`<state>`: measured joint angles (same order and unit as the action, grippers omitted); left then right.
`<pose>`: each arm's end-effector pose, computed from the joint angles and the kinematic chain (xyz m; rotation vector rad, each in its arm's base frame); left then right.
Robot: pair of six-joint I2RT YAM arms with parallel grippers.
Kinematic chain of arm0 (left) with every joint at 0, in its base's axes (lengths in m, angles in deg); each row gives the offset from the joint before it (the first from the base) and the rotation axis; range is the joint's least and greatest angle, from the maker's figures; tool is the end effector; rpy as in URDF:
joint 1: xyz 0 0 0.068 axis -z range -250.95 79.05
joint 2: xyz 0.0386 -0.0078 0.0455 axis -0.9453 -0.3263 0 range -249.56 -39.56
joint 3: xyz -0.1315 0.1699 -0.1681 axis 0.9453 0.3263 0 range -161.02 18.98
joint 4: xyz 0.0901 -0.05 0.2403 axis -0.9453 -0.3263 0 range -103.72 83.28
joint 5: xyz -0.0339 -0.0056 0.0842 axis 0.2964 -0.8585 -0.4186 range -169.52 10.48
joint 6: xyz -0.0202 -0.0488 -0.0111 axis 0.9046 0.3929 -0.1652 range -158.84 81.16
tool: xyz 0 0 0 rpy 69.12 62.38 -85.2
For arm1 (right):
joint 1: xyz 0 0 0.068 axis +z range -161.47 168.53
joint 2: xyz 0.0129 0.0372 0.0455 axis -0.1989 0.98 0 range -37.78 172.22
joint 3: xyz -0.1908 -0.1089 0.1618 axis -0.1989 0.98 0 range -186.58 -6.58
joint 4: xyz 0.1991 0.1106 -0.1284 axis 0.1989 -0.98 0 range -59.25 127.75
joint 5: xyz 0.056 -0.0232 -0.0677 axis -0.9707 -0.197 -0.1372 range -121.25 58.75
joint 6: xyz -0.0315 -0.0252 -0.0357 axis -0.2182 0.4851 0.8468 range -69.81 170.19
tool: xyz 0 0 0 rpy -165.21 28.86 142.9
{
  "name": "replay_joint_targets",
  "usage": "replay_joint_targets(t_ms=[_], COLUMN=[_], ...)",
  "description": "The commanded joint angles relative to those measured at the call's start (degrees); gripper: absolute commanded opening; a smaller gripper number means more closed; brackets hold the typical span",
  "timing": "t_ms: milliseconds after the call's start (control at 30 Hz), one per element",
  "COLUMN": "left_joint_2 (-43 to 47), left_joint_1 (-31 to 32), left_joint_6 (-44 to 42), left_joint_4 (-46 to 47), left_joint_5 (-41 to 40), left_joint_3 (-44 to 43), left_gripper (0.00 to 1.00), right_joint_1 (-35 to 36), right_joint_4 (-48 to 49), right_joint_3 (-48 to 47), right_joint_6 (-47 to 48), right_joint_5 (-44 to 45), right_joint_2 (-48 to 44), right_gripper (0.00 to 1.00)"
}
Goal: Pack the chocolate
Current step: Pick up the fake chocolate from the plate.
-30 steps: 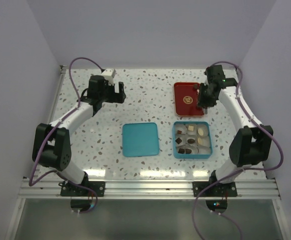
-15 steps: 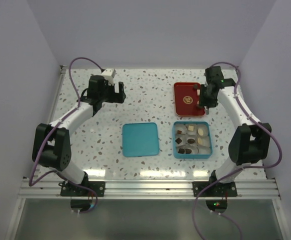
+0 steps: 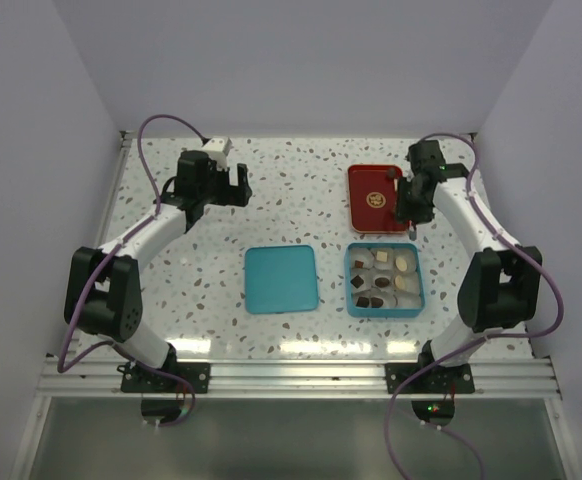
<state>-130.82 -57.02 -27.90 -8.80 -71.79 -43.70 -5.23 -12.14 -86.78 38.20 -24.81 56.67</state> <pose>0.3518 -0.0922 0.2571 0.1374 2.1219 -0.4007 0.3390 0.0331 0.2762 0.1688 2.6731 -0.0514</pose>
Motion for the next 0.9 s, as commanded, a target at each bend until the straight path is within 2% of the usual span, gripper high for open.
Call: replay_joint_targets(t_ms=[0,867], left_joint_2=[2.58,2.85], left_joint_1=[0.22,0.22], left_joint_6=[0.49,0.57], left_joint_4=[2.79,2.61], left_joint_5=[0.62,0.45], left_joint_3=[0.01,0.10], left_gripper=[1.00,1.00], right_joint_1=[-0.26,-0.18], right_joint_4=[2.07,1.20], right_joint_3=[1.01,3.91], right_joint_6=[-0.40,-0.67], right_joint_5=[-1.69,-2.48], right_joint_2=[-3.13,-6.48], right_gripper=[0.40,0.41])
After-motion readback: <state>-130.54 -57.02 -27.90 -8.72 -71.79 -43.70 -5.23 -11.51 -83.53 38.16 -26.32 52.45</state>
